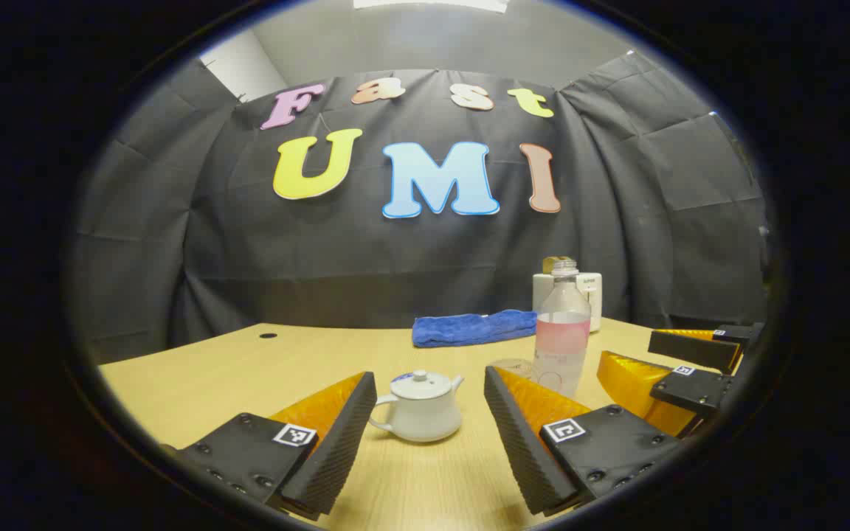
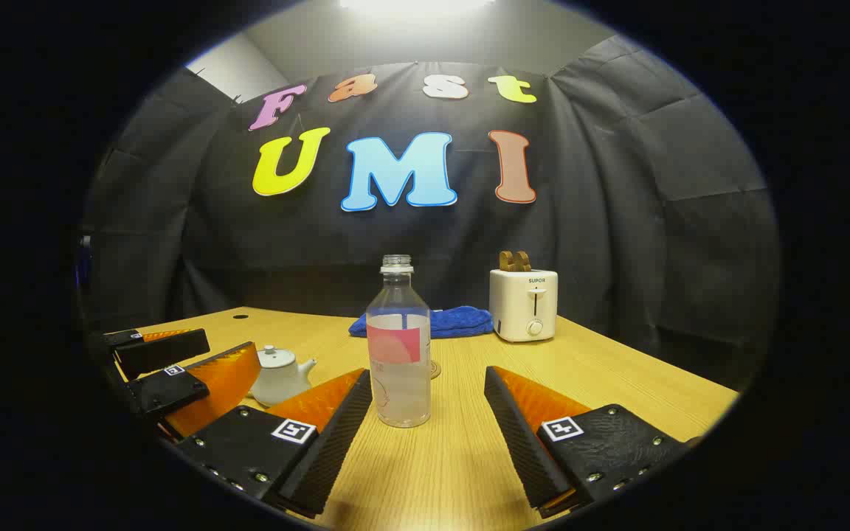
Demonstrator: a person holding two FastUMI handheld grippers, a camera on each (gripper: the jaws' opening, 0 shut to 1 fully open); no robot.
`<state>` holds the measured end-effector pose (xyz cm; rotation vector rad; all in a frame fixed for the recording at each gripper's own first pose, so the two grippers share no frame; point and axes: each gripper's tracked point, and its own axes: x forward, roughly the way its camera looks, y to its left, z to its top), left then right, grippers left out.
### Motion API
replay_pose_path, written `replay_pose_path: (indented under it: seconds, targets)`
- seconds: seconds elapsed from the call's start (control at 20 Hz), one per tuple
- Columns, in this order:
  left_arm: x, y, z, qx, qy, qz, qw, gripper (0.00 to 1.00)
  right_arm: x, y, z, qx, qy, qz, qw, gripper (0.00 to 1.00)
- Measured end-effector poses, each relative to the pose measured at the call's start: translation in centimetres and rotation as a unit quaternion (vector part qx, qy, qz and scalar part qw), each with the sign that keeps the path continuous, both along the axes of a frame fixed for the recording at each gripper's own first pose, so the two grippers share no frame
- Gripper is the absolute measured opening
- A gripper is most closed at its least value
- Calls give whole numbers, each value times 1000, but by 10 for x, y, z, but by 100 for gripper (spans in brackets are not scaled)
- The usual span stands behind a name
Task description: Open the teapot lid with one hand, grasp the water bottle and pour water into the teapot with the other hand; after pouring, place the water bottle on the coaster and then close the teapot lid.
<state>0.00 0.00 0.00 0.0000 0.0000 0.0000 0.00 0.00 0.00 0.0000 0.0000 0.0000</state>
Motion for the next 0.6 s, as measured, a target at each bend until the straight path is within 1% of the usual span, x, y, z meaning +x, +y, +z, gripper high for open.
replay_pose_path:
  seconds: [0.6]
  targets:
    - [1,0,-1,0,1,0,1000,100,3,0,-1,0,0,2,1000,95]
